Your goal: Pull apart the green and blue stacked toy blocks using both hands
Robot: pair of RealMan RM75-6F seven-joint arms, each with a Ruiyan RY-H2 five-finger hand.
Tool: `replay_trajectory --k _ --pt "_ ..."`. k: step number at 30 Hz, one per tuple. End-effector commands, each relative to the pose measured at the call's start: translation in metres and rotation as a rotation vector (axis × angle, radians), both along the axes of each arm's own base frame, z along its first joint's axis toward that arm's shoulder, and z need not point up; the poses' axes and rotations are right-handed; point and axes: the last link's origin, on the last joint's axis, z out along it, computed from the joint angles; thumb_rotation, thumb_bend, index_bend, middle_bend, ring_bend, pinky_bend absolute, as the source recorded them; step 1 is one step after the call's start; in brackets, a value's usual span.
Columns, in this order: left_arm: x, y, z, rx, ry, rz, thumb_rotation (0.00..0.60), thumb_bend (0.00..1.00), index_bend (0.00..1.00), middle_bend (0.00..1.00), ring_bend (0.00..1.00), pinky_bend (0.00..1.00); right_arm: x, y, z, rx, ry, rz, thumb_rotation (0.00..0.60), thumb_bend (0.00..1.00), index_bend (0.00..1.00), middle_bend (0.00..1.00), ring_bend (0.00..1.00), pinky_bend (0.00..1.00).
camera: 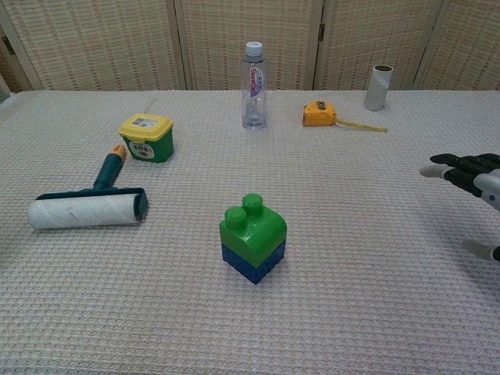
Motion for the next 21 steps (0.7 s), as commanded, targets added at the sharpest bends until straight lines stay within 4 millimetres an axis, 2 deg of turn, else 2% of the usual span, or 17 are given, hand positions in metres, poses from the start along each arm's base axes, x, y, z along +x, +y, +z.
replay_trajectory --k 1,16,21 --pt "0.000 0.000 -0.002 -0.010 0.005 0.000 0.600 0.24 0.00 0.00 0.00 0.00 0.000 0.000 0.002 -0.005 -0.005 -0.002 0.600 0.37 0.00 0.00 0.00 0.00" --pt "0.008 -0.006 -0.017 -0.128 -0.052 -0.032 0.600 0.24 0.00 0.00 0.00 0.00 0.009 0.015 0.026 -0.026 -0.092 0.053 0.600 0.37 0.00 0.00 0.00 0.00" --pt "0.023 -0.006 -0.027 -0.161 -0.155 -0.051 0.600 0.24 0.00 0.00 0.00 0.00 0.009 0.015 0.029 -0.033 -0.101 0.053 0.600 0.37 0.00 0.00 0.00 0.00"
